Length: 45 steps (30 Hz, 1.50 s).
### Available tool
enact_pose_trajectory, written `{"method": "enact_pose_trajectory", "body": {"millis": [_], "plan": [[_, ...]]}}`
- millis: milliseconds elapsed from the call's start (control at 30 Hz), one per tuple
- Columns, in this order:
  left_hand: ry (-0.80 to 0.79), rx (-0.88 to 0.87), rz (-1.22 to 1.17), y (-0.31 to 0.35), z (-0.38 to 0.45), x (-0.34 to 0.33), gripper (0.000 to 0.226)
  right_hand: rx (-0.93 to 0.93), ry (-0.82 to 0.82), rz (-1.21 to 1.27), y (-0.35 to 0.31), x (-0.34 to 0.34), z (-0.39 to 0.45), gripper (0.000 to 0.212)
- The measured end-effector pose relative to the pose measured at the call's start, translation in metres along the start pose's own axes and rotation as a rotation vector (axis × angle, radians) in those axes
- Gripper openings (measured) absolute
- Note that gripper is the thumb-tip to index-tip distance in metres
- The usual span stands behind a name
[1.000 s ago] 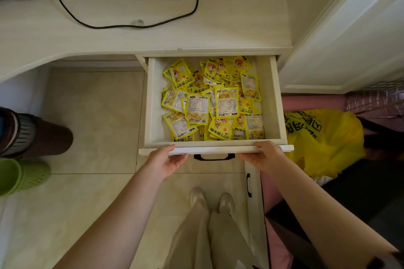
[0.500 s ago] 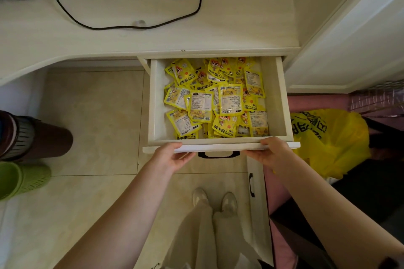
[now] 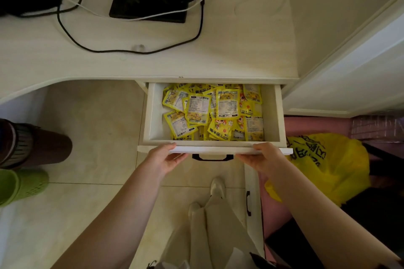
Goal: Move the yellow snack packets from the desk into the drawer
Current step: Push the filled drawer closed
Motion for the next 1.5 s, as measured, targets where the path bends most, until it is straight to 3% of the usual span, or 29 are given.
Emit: {"method": "enact_pose_trajectory", "body": {"millis": [200,500,800,1033,1267,1500], "plan": [[0.015,-0.002,-0.007,0.018,0.002,-0.02,0.011,-0.054,0.008,-0.041,-0.021,-0.02,0.009,0.028],[-0.042,-0.021,-0.025,0.056,0.005,-0.061,0.013,0.064,-0.041,-0.224,-0.058,-0.053,0.017,0.017],[-0.083,-0.03,0.033,0.095,0.011,-0.099,0.005,0.144,-0.003,-0.165,-0.093,-0.084,0.023,0.01],[-0.182,-0.051,0.061,0.118,0.02,-0.117,0.012,0.197,-0.007,-0.161,-0.109,-0.105,0.029,0.004],[-0.148,-0.154,0.036,0.127,0.036,-0.13,0.049,0.273,-0.057,-0.178,-0.123,-0.125,0.032,0.022],[-0.131,-0.161,0.053,0.128,0.034,-0.128,0.069,0.266,-0.068,-0.194,-0.122,-0.124,0.039,0.015]]}}
Point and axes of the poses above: each hand's wrist, its own z-axis towards the middle knuckle, its own x-axis out of the back of the hand, y = z × x, the point moved 4 cm from there along z, towards the middle knuckle, and after that the axes turned 14 degrees about y, right-handed, at the moved point
